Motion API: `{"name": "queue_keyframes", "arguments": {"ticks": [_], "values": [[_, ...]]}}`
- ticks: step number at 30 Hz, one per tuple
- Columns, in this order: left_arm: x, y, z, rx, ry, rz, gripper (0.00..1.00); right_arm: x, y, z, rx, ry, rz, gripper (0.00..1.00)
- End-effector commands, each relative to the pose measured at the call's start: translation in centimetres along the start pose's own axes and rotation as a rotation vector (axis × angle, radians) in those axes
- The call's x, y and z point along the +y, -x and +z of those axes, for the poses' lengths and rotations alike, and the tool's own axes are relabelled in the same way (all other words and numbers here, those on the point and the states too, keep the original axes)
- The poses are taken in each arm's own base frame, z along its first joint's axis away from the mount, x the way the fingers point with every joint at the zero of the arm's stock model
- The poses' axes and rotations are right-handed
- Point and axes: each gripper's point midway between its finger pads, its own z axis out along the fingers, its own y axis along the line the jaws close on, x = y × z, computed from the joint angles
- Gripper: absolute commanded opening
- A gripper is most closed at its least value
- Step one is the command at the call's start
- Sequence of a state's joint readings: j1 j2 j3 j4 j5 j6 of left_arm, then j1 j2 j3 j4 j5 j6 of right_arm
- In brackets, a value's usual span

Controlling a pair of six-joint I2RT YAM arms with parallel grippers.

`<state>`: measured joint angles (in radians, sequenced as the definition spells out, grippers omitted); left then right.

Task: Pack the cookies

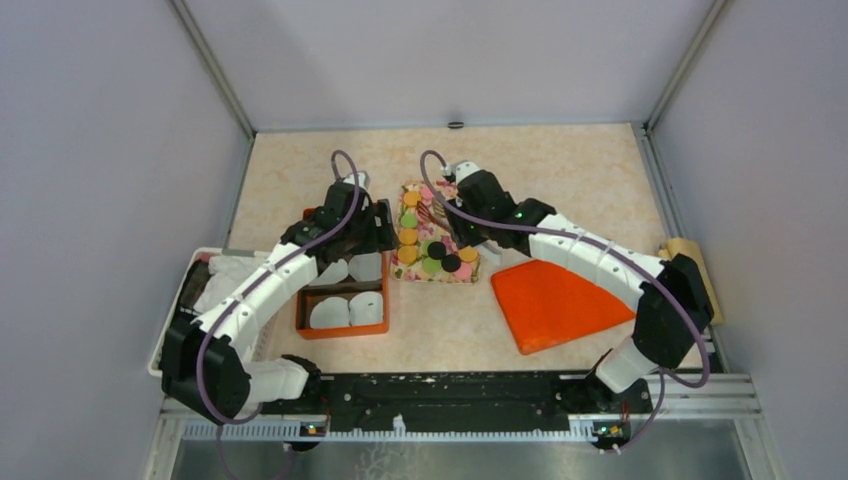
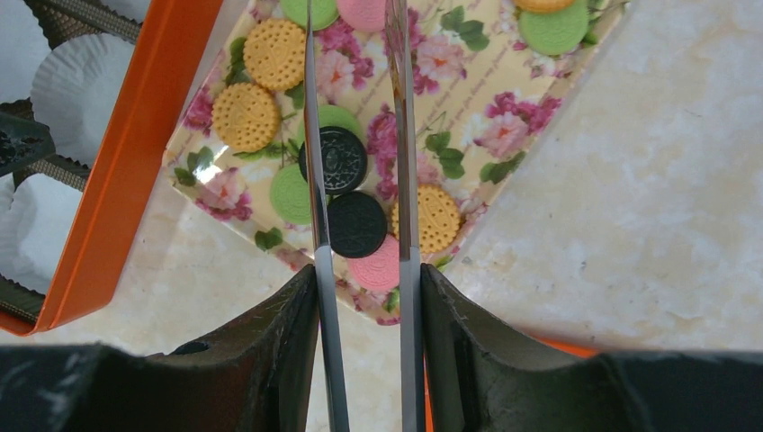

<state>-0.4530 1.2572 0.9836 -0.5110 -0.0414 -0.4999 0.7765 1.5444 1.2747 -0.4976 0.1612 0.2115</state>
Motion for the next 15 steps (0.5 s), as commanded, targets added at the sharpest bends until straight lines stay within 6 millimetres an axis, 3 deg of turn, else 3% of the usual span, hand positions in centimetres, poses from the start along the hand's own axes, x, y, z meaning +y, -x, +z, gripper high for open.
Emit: {"name": "queue_keyframes", "arguments": {"ticks": [1, 15], "values": [[0.3, 1.1, -1.3, -0.053, 0.011, -0.013, 0.82, 2.1, 1.2, 1.2, -0.053, 0.05, 0.023, 0.42], [0.5, 1.1, -1.4, -0.06, 0.014, -0.008, 0.82, 1.5, -0.3, 4.5, 0.008, -0.021, 0.009, 0.47]]}}
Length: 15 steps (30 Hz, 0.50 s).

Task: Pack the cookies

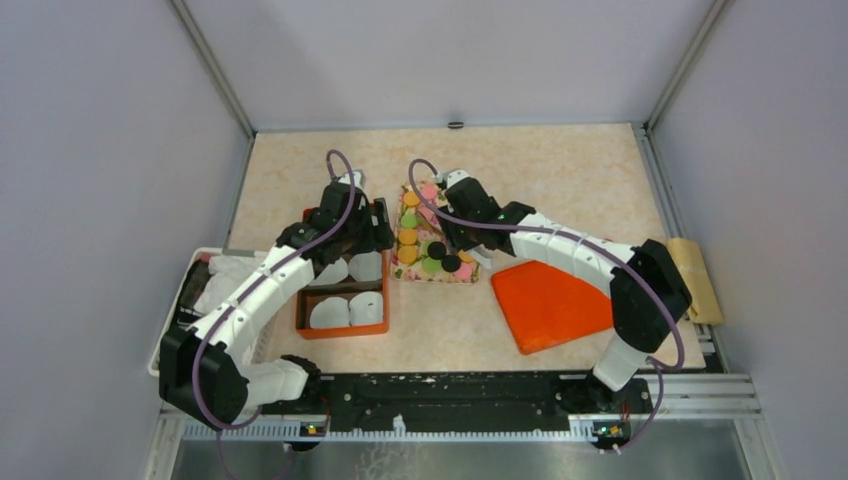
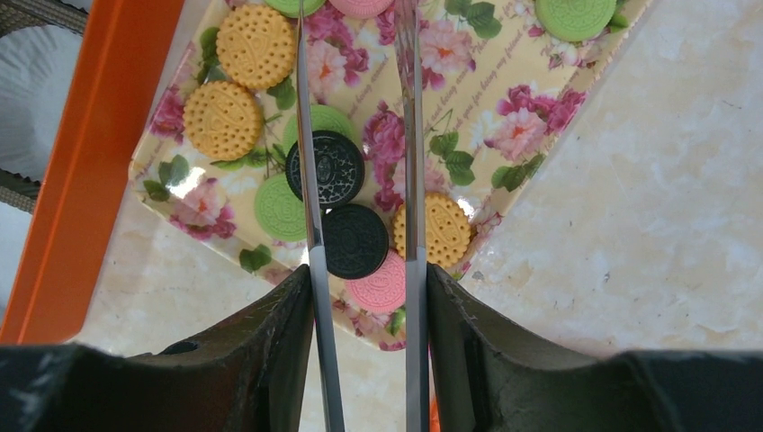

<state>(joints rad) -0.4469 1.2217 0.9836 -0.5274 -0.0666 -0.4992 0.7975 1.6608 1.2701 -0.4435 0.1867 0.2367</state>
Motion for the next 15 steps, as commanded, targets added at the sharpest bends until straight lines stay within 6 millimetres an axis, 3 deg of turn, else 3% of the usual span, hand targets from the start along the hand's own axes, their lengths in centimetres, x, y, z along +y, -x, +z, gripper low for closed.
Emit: {"name": "queue_keyframes", "arguments": {"ticks": [1, 8, 15], "values": [[0.2, 0.5, -0.5, -0.029, 0.001, -0.004, 0.82, 0.8, 1.8, 0.8, -0.045, 0.006, 0.013, 0.48], [0.4, 0.6, -0.7, -0.035, 0.005, -0.002, 0.82, 1.2, 2.0, 2.0, -0.037, 0.002, 0.023, 0.49], [0.6, 0.4, -0.6, -0.03, 0.006, -0.003, 0.81, 1.9, 3.5, 2.3, -0.064, 0.031, 0.038, 0.45]]}}
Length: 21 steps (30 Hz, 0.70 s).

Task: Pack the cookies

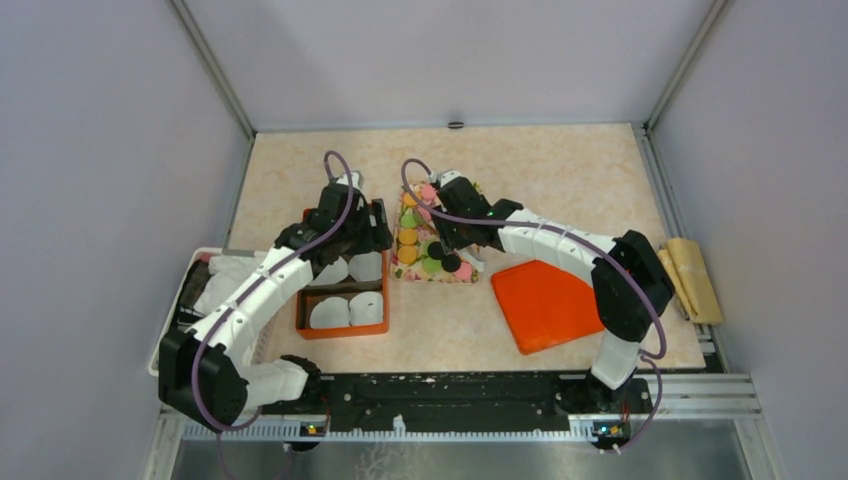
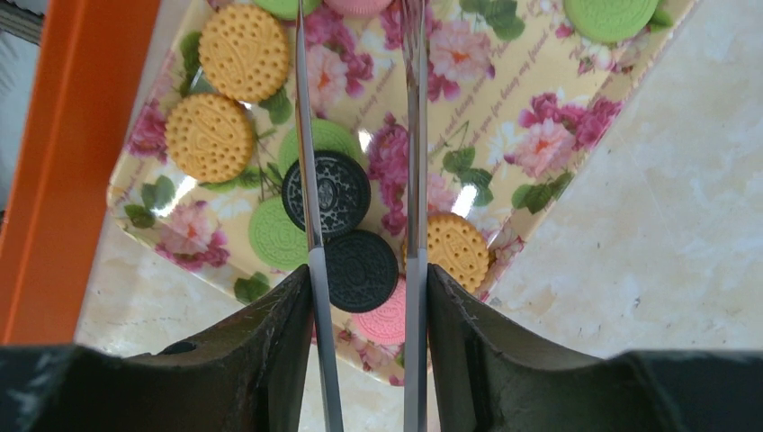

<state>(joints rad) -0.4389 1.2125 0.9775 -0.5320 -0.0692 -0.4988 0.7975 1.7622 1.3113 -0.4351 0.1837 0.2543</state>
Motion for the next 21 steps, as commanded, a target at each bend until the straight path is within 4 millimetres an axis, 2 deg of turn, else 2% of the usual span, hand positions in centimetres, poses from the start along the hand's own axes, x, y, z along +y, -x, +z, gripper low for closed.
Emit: {"name": "queue_keyframes", "arguments": {"ticks": [1, 5, 6, 11, 14, 16, 21], "values": [[0.2, 0.4, -0.5, -0.027, -0.004, 0.001, 0.82, 1.5, 4.5, -0.6, -0.114, 0.041, 0.031, 0.44], [0.3, 0.3, -0.4, -0.026, -0.005, 0.002, 0.81, 1.6, 5.1, -0.7, -0.127, 0.04, 0.027, 0.39], [0.3, 0.2, -0.4, -0.024, -0.006, 0.001, 0.81, 1.5, 5.3, -0.8, -0.133, 0.032, 0.028, 0.35], [0.5, 1.0, -0.9, -0.051, 0.008, -0.013, 0.81, 1.0, 6.7, -2.7, -0.19, 0.022, 0.044, 0.24], [0.9, 3.0, -2.1, -0.115, 0.013, -0.059, 0.81, 1.7, 7.9, -4.9, -0.242, 0.054, 0.041, 0.23], [1.5, 4.6, -2.8, -0.163, 0.005, -0.103, 0.81, 2.9, 8.4, -6.2, -0.267, 0.081, 0.016, 0.23], [5.4, 8.1, -4.0, -0.238, 0.004, -0.268, 0.8, 6.5, 9.9, -9.2, -0.327, 0.132, -0.053, 0.23]]}}
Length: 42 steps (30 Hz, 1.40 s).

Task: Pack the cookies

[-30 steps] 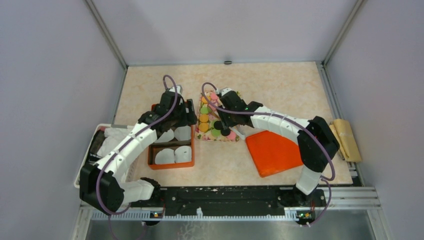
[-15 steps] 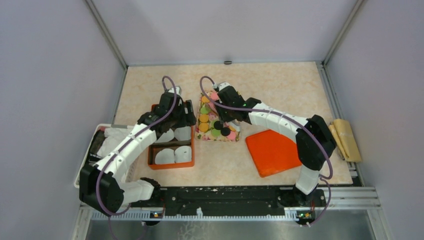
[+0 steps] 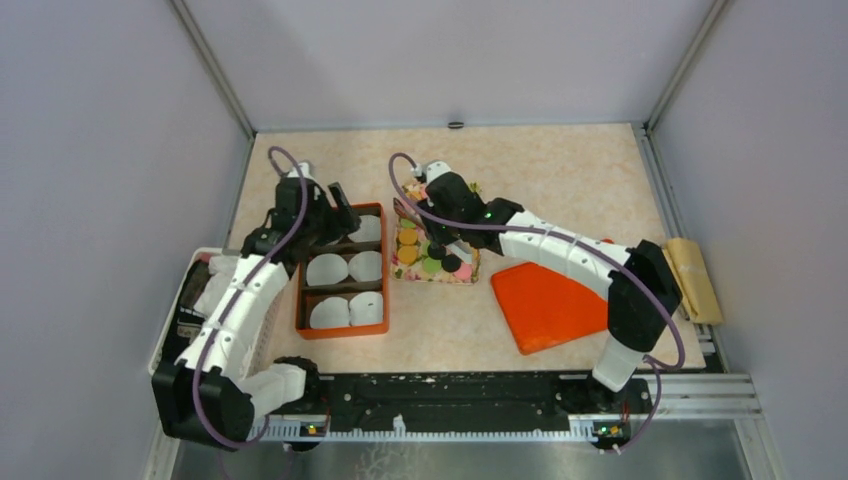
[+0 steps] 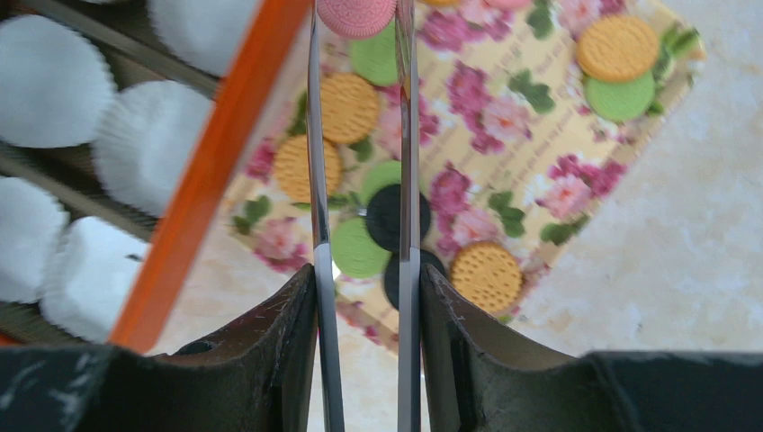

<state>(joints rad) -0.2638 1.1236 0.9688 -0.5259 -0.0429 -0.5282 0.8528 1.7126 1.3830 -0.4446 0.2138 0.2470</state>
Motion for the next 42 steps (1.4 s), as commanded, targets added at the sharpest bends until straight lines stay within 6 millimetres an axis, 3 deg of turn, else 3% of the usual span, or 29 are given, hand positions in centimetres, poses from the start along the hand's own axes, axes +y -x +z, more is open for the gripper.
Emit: {"name": "queue_keyframes", "arguments": {"ticks": [1, 7, 16, 20, 28, 34, 42], "values": [[1.4, 5.4, -1.4, -0.124, -0.036, -0.148, 0.8, 4.9, 7.2, -5.6, -0.222, 0.111, -0.035, 0.23], [5.5, 8.6, -2.1, -0.218, 0.023, -0.29, 0.8, 10.2, 8.1, -6.1, -0.246, 0.226, -0.103, 0.23], [7.0, 8.5, -1.7, -0.196, -0.001, -0.316, 0.8, 14.8, 8.5, -1.4, -0.2, 0.285, -0.174, 0.23], [7.3, 8.9, -2.1, -0.212, 0.007, -0.295, 0.8, 15.6, 9.0, 0.9, -0.185, 0.271, -0.197, 0.24], [7.5, 8.7, -2.0, -0.203, 0.006, -0.274, 0.8, 16.7, 9.0, 3.5, -0.164, 0.266, -0.209, 0.25], [7.6, 8.5, -1.7, -0.188, -0.002, -0.271, 0.8, 16.5, 8.8, 3.9, -0.155, 0.248, -0.214, 0.41], [7.8, 8.3, -1.8, -0.175, -0.016, -0.281, 0.79, 16.5, 8.4, 4.1, -0.146, 0.251, -0.209, 0.49]]}}
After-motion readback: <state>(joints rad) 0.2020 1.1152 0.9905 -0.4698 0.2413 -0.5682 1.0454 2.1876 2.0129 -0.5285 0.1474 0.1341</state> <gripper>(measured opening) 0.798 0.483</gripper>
